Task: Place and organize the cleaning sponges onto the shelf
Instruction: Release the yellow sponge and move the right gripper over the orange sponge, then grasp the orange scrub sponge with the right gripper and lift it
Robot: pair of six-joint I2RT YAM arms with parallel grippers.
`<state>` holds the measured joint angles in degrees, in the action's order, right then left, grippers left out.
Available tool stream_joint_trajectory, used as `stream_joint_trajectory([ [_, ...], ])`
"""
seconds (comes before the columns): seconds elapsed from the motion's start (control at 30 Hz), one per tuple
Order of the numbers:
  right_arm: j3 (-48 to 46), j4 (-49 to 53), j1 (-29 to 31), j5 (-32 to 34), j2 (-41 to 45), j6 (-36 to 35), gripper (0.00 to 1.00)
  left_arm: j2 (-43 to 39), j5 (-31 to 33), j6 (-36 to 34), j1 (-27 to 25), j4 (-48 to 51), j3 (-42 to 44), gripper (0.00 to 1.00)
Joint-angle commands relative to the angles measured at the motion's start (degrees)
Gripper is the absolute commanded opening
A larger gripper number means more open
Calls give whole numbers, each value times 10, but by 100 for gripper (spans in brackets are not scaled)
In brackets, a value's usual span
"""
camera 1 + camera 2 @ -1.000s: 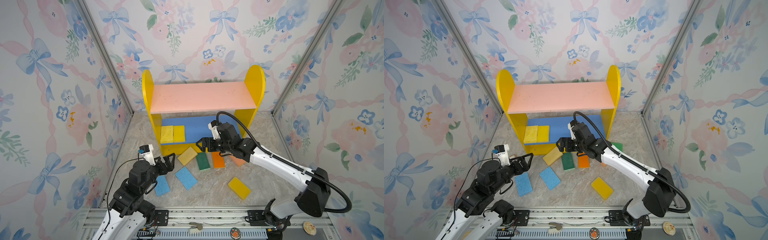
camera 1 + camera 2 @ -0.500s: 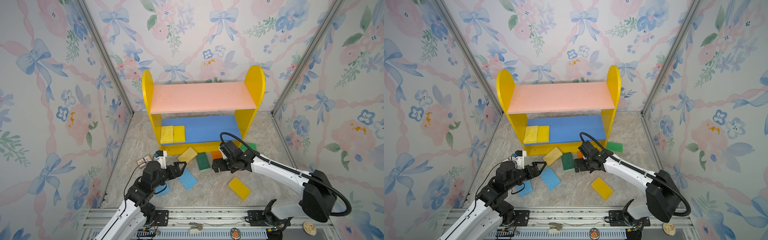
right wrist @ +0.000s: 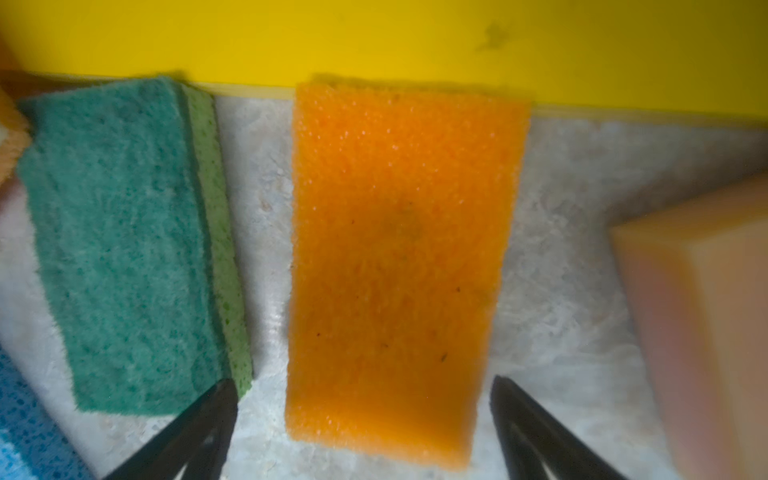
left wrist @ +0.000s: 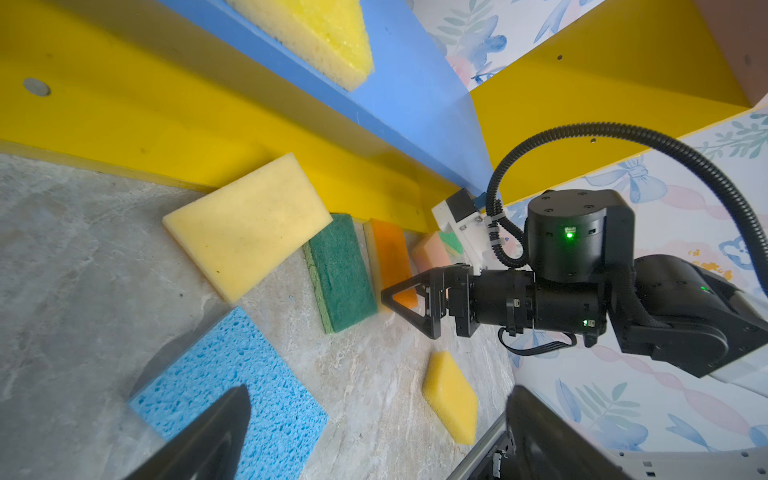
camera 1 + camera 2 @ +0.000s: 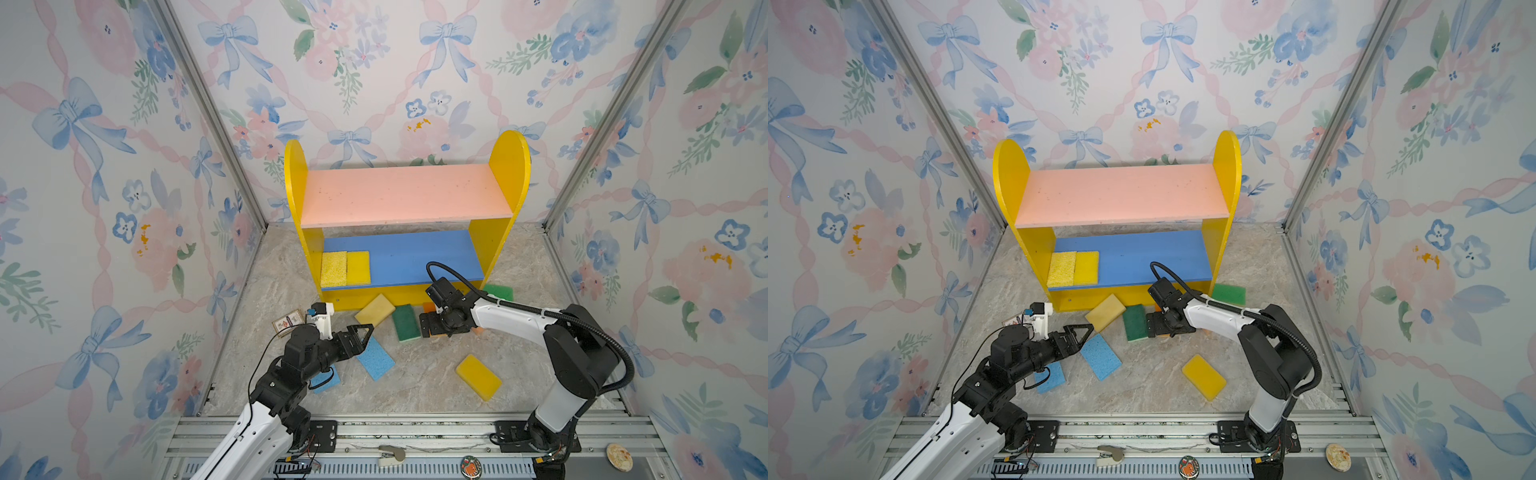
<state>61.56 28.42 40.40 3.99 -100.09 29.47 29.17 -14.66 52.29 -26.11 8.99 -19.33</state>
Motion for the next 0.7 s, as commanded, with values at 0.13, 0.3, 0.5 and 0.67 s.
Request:
stream_joint_trajectory([
  [0.13,15,-1,-3,47,-33,-1,99,4,-6,-14,4,-7,0,98],
  [0.3,10,-8,0,46,-31,-10,83,3,-5,-10,4,-7,3,98],
  [0.5,7,3,15,60,-10,-14,77,-3,-11,-3,4,-7,5,98],
  [0.67,1,45,51,85,45,-6,76,-14,-16,8,4,-8,7,98],
])
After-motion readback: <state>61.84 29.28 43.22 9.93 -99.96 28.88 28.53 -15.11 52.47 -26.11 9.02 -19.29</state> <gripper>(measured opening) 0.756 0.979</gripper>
